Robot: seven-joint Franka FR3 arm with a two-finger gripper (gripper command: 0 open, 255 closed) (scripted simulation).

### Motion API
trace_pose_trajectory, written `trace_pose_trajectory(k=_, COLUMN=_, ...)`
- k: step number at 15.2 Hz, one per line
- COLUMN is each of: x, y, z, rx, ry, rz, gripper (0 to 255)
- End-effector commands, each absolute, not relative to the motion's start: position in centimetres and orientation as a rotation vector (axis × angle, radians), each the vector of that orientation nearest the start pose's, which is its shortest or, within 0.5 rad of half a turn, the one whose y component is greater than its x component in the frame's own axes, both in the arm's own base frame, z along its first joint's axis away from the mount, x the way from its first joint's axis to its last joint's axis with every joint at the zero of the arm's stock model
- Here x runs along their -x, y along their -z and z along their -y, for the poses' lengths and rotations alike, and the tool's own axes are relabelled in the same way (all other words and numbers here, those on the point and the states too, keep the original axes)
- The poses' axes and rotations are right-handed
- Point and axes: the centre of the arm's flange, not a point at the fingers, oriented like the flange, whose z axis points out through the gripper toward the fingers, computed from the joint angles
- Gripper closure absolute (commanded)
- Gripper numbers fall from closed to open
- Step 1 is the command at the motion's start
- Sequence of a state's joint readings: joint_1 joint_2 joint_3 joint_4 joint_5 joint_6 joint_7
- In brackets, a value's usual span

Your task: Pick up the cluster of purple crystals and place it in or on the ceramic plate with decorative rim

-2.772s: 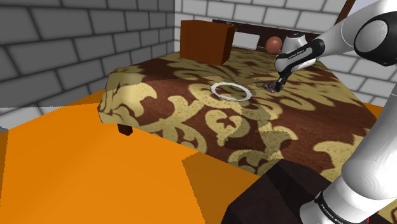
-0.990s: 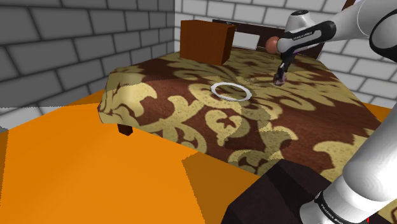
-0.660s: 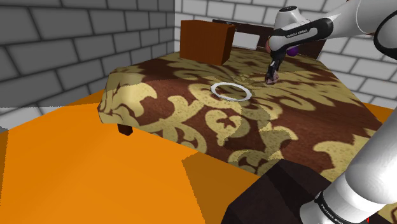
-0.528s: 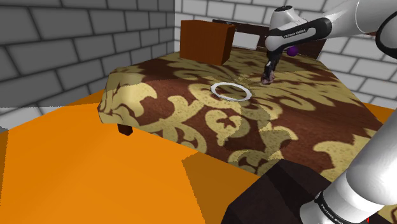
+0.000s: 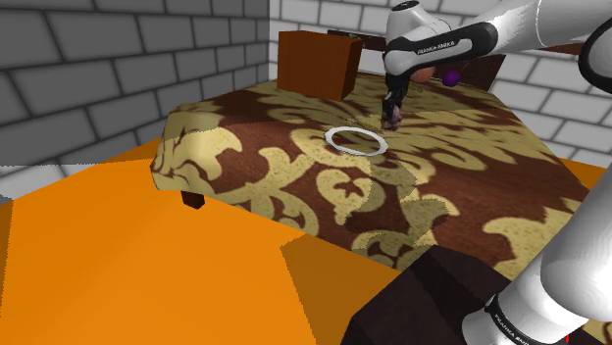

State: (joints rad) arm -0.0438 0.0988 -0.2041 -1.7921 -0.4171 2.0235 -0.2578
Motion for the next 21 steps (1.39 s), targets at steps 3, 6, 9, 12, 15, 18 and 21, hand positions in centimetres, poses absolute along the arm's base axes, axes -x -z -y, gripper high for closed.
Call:
trace_pose_trajectory(k=3, x=-60.2, y=-51.3, z=12.0, rx=3.555, ry=0.046, rz=0.303, gripper=255)
trace_pose_trajectory(k=6, x=-61.6, y=-51.6, z=8.5, rx=3.555, ry=0.046, rz=0.303, gripper=255)
trace_pose_trajectory(k=9, x=-61.6, y=-50.0, z=8.5, rx=3.555, ry=0.046, rz=0.303, gripper=255)
trace_pose_trajectory(k=12, x=-61.6, y=-48.4, z=8.5, rx=3.555, ry=0.046, rz=0.303, gripper=255)
trace_pose_trajectory(k=15, x=-61.6, y=-46.8, z=8.5, rx=3.555, ry=0.046, rz=0.303, gripper=255)
trace_pose_trajectory(k=18, x=-61.6, y=-45.2, z=8.5, rx=3.555, ry=0.046, rz=0.303, gripper=255)
trace_pose_trajectory(k=21, x=-61.6, y=-43.7, z=8.5, rx=3.555, ry=0.046, rz=0.303, gripper=255)
